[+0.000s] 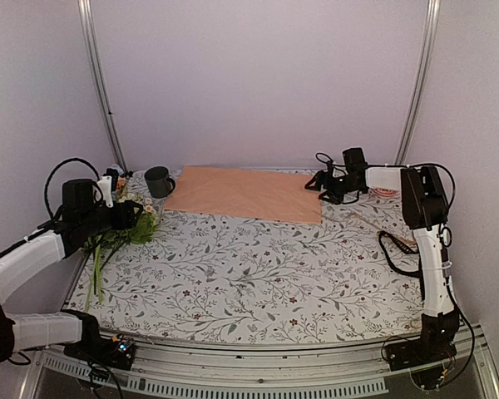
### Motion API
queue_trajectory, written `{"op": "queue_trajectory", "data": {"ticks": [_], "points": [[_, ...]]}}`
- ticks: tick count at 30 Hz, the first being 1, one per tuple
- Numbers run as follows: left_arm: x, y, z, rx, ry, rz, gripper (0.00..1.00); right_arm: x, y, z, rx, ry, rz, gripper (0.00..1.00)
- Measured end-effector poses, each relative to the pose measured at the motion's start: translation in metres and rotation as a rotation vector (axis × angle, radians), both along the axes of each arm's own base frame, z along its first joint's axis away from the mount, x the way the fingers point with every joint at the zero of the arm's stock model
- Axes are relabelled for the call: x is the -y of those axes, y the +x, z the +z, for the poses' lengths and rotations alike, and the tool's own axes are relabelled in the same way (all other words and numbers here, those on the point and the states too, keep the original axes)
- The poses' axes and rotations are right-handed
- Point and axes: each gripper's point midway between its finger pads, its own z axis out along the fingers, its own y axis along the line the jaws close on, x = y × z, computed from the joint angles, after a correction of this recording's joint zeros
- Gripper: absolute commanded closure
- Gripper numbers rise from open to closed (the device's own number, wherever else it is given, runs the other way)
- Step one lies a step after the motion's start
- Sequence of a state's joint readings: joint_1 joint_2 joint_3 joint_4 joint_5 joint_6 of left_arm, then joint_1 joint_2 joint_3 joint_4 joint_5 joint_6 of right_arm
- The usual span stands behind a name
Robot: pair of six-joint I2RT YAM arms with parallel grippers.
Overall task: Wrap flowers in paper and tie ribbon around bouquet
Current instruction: Pick up the folded wrapping paper from the center of the board.
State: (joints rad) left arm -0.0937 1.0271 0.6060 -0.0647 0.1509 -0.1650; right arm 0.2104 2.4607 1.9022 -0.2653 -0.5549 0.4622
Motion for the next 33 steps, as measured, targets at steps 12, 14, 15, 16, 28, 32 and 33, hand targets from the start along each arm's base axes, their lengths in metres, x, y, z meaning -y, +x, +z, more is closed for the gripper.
{"op": "queue_trajectory", "data": {"ticks": [12, 14, 15, 16, 28, 32, 33], "points": [[0.002, 0.000, 0.000, 0.000, -0.006, -0.013, 0.26, -0.045, -0.014, 0.009, -0.073, 0.378, -0.002, 0.21], [0.003, -0.001, 0.001, 0.000, -0.008, -0.016, 0.26, -0.055, -0.015, 0.008, -0.085, 0.390, 0.007, 0.22], [0.003, -0.001, 0.001, 0.000, -0.009, -0.017, 0.26, -0.062, -0.017, 0.008, -0.089, 0.396, 0.016, 0.24], [0.003, -0.001, 0.001, 0.000, -0.009, -0.018, 0.26, -0.069, -0.020, 0.008, -0.094, 0.399, 0.028, 0.27], [0.004, -0.001, 0.001, 0.000, -0.010, -0.020, 0.26, -0.117, -0.054, -0.002, -0.151, 0.366, 0.100, 1.00], [0.004, -0.001, 0.001, 0.001, -0.010, -0.020, 0.26, -0.102, -0.052, 0.028, -0.095, 0.291, 0.060, 1.00], [0.004, -0.001, 0.001, 0.001, -0.010, -0.020, 0.26, -0.097, -0.049, 0.046, -0.053, 0.270, 0.050, 1.00]]}}
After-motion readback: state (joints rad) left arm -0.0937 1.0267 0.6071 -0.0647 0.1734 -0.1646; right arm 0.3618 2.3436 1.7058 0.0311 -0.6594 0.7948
